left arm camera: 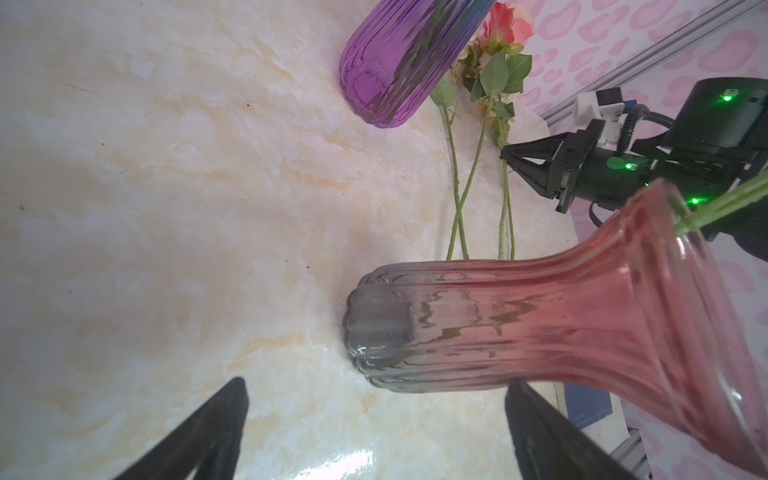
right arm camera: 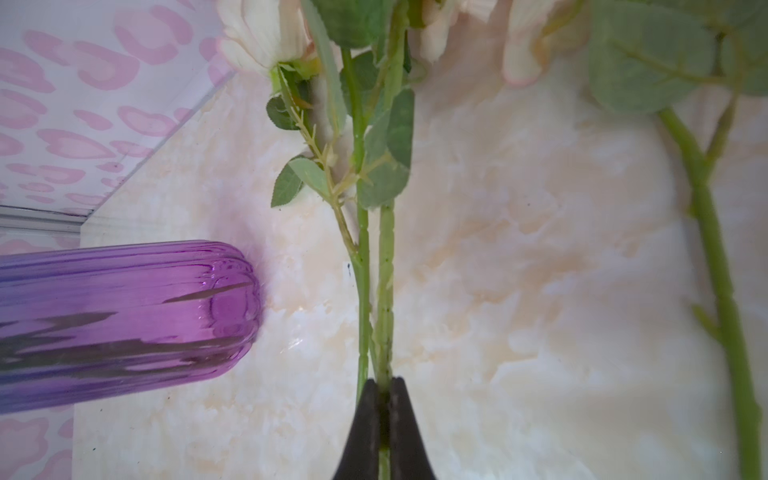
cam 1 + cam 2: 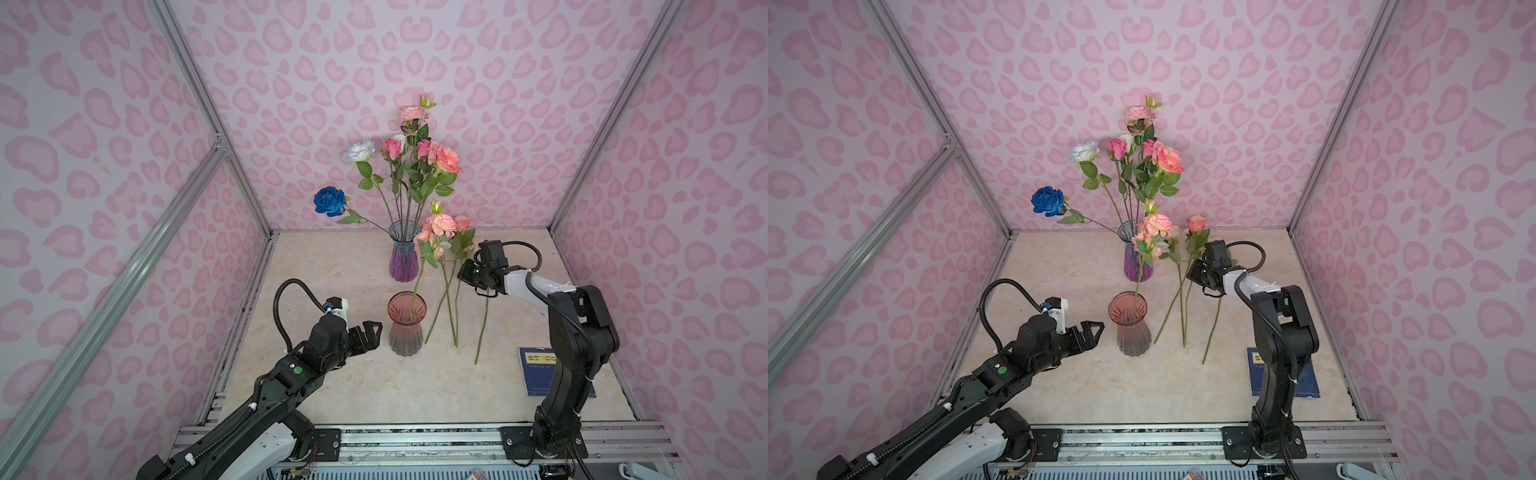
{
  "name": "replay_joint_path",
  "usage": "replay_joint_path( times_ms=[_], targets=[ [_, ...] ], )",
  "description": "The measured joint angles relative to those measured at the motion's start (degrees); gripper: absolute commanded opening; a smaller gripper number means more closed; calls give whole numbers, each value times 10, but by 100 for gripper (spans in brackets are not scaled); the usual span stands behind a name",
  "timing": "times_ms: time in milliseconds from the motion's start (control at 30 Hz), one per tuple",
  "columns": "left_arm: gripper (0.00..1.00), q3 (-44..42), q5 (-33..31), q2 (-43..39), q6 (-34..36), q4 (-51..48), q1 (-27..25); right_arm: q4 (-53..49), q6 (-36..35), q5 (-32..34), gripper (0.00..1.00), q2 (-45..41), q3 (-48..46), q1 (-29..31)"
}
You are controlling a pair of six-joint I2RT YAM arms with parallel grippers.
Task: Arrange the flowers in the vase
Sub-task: 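Close the right gripper on the cream rose stems and lift them, then raise the cream roses high and carry them over the red-grey vase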
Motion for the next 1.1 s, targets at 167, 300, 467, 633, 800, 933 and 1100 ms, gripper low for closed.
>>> replay_joint_path(
  times_ms=[167, 300, 467, 633, 800, 933, 1100],
  targets=[
    [97, 0, 0, -1, 0, 0, 0, 16, -7, 11, 1, -93, -58, -20],
    [98, 0, 0, 2, -1, 0, 0, 14, -21, 22, 1, -149, -84, -33],
    [98, 0, 7, 4, -11, 2, 0, 3, -63, 57, 1, -194, -85, -30],
    [98, 0, 12, 8, -16, 10, 0, -32, -122, 126, 0, -171, -73, 11],
    [98, 0, 20, 2, -22, 10, 0, -56, -153, 187, 0, -186, -97, 39],
    [98, -1, 20, -14, -22, 10, 0, -50, -161, 220, 0, -189, -84, 38],
    [98, -4, 19, -18, -26, 10, 0, -56, -151, 229, 0, -169, -72, 17]
  ],
)
